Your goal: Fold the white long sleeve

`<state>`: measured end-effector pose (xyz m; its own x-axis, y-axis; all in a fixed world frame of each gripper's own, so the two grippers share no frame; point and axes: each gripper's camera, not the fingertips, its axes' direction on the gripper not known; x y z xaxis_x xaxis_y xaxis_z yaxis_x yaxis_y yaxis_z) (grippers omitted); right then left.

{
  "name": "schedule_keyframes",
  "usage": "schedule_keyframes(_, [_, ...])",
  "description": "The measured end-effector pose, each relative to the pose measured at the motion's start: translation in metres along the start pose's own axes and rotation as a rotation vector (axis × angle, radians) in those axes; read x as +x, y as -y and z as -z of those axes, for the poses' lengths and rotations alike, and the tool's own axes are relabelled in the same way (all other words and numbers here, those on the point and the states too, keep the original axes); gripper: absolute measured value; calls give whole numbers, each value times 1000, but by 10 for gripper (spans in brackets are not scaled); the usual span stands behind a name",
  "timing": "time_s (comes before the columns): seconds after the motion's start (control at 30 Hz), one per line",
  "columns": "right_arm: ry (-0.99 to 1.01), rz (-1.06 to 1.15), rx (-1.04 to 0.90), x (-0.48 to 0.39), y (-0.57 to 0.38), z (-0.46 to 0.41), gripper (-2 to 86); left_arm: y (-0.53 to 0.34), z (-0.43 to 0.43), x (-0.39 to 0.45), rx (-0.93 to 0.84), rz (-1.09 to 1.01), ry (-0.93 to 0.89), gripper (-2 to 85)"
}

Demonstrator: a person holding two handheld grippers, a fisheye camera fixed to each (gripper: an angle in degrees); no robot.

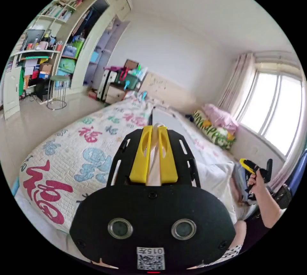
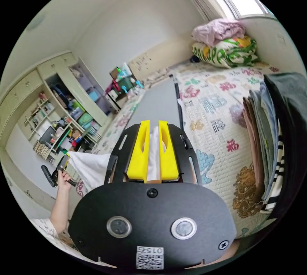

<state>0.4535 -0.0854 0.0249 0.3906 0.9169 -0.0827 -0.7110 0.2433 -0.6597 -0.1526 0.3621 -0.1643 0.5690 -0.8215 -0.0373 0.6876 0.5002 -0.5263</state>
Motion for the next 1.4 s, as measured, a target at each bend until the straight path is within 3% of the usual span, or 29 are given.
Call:
schedule_keyframes(0.1, [43, 107, -68, 14, -16, 6, 74, -10, -22, -7, -79, -63, -30, 104])
schedule_keyframes(0.23, [47, 126, -218, 56, -49, 17, 78, -23, -11, -37, -142, -73, -64, 107])
schedule_keyframes(0.4, [68, 68, -486, 108, -97, 7, 107, -60, -12, -86, -407, 15, -37, 111])
schedule_keyframes(0.5, [123, 46, -573, 114, -110, 2, 112, -81, -18, -100, -473, 94, -75, 112])
schedule_keyframes(0.77, [153, -36, -582, 147, -104, 11, 68, -97, -49, -73, -566, 79, -142, 106])
schedule_keyframes(0.9, [155, -53, -493, 160, -101, 39, 18, -98, -71, -62, -611, 92, -175, 81])
schedule_keyframes(1.07, [123, -89, -438, 177, -118, 76, 3, -87, -71, -39, -550, 37, -129, 11])
schedule_keyframes(1.4, [111, -163, -447, 220, -189, 121, 8, -60, -75, -9, -555, 7, -158, 10])
